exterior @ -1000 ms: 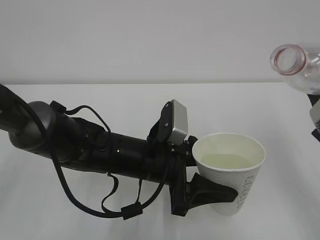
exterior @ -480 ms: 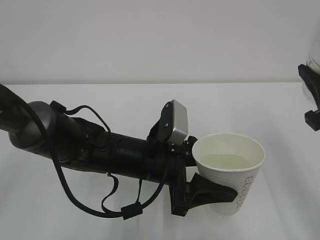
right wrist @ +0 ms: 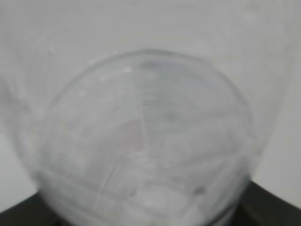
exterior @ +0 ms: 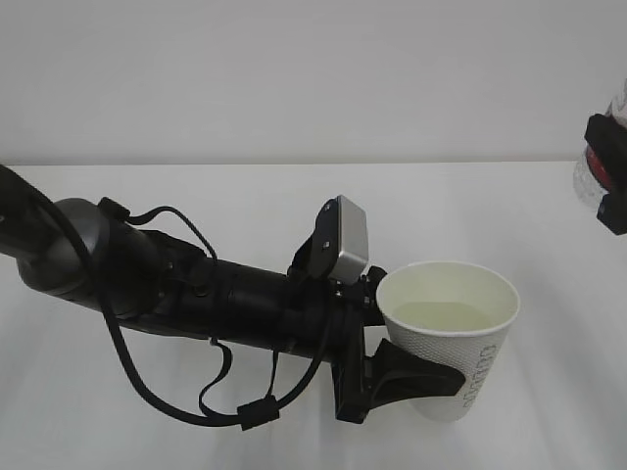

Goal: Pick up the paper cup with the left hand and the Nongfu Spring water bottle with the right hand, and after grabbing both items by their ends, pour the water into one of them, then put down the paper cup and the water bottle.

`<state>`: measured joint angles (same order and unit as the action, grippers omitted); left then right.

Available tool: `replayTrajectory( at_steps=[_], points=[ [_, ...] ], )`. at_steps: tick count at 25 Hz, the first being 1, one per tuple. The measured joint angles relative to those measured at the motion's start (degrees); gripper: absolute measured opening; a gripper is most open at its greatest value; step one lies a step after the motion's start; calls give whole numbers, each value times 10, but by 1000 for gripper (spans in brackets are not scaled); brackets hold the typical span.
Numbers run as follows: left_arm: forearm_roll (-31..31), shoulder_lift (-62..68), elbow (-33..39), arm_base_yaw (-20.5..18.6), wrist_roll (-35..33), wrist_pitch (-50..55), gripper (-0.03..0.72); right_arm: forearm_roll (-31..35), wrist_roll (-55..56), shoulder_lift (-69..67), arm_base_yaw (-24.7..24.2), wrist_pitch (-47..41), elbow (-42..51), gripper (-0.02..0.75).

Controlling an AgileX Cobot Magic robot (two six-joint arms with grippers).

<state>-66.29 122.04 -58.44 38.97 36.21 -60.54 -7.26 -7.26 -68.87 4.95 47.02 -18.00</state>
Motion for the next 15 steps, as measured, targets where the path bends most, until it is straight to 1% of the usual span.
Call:
replayTrajectory(
  at_steps=[4,15],
  points=[
    [0,0,0,0,0,0,516,0,40,0,0,0,0,449],
    [2,0,0,0,0,0,513,4,73,-42,0,0,6,449]
  ],
)
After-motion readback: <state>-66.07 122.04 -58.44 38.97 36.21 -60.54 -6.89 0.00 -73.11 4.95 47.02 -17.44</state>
